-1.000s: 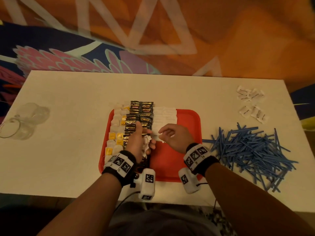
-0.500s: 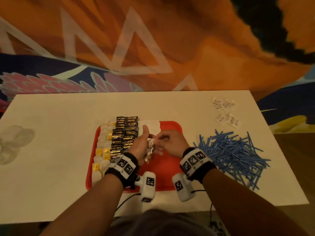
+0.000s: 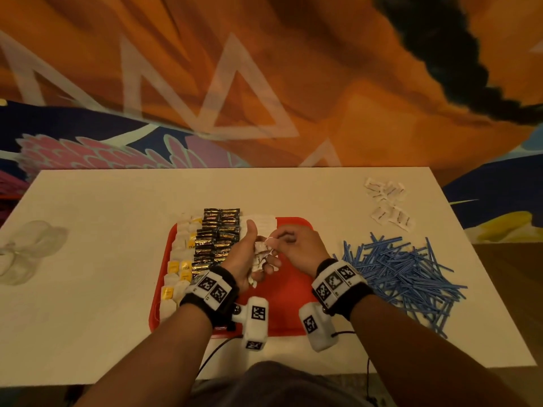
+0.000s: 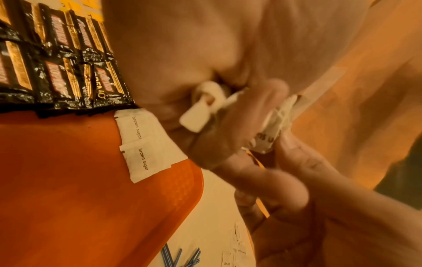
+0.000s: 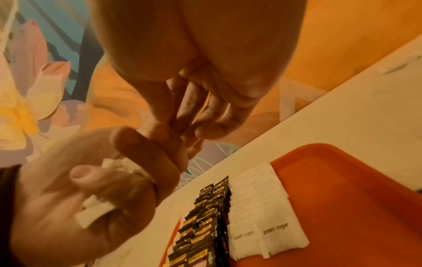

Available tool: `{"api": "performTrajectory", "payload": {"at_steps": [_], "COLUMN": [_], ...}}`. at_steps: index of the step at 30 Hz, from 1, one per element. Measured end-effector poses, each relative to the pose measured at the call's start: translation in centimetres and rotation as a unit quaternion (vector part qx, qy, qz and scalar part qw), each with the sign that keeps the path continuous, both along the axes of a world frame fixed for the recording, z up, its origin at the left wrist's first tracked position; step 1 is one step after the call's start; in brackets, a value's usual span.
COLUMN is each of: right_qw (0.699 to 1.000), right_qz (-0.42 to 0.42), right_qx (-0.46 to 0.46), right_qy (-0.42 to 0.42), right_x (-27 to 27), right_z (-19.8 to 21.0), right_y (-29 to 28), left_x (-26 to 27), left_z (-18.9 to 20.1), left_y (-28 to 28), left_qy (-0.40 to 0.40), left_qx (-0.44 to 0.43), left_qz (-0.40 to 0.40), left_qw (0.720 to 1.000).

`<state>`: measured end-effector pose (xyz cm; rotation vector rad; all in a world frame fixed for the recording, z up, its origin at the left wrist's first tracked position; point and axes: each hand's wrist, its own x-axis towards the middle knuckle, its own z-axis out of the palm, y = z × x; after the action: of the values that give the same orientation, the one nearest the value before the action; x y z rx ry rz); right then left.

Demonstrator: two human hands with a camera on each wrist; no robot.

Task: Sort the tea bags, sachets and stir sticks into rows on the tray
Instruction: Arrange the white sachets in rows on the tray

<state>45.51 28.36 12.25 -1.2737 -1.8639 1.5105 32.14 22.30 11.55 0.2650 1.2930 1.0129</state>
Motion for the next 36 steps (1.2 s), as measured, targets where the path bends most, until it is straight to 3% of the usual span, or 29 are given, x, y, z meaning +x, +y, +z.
{"api": "performTrajectory", "payload": {"at_steps": [4,8,10,15,23,28,36], "right_qw": [0.991,0.984,0.977,0.935,0.962,0.93,0.956], "right_qz": [-0.087,-0.112,-0.122,-0.169,-0.108,-0.178,-0.157], "right_qx": [-0.089,-0.119,-0.149,-0.26,-0.208,-0.272,-0.208], "right_qy": [0.057,0.074,0.089,0.173,0.141,0.17,0.135], "right_x": [-0.3,-0.5,-0.6,-0.6,-0.3,-0.3,-1.1], "right_z": [0.2,0.5,0.5,-0.1,-0.1,-0.2,-1.2], "right_y": [0.3,0.7,0.7,0.2,0.9,1.0,1.2], "left_x": [-0.1,0.1,0.0,-0.3,-0.8,-1.0,-1.0], "left_z": [-0.3,-0.6,-0.7,-1.0,-0.5,-0.9,-1.4], "left_y": [-0.5,-0.7,-0.6,0.2,0.6,0.7,0.4], "left_qy": [0.0,0.127,0.151,0.165,0.254,0.277,0.209], "left_qx": [0.058,0.111,0.123,0.125,0.132,0.133,0.111], "left_qz": [0.039,0.047,0.057,0.111,0.027,0.089,0.076], "left_qw": [0.998,0.984,0.979,0.972,0.958,0.948,0.969]}}
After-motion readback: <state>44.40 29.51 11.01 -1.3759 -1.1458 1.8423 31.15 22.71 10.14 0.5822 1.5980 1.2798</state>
